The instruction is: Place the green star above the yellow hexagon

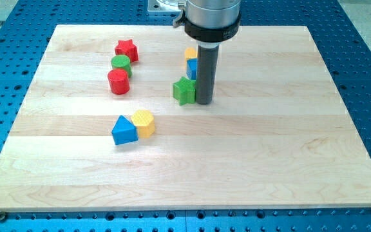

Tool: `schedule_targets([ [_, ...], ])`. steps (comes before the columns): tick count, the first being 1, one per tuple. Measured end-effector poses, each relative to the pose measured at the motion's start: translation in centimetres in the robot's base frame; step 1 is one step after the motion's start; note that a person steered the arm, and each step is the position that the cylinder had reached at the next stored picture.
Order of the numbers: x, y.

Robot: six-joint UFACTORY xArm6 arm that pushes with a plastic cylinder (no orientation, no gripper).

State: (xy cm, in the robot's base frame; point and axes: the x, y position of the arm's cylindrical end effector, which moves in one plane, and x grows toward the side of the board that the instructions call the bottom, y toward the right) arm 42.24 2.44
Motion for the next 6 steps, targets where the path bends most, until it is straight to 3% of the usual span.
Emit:
schedule_targets([
  [1,-0.5,-4.3],
  [3,-0.8,-4.6],
  [4,-4.6,-4.9],
  [5,-5.5,-6.6],
  [6,-3.7,-7.1],
])
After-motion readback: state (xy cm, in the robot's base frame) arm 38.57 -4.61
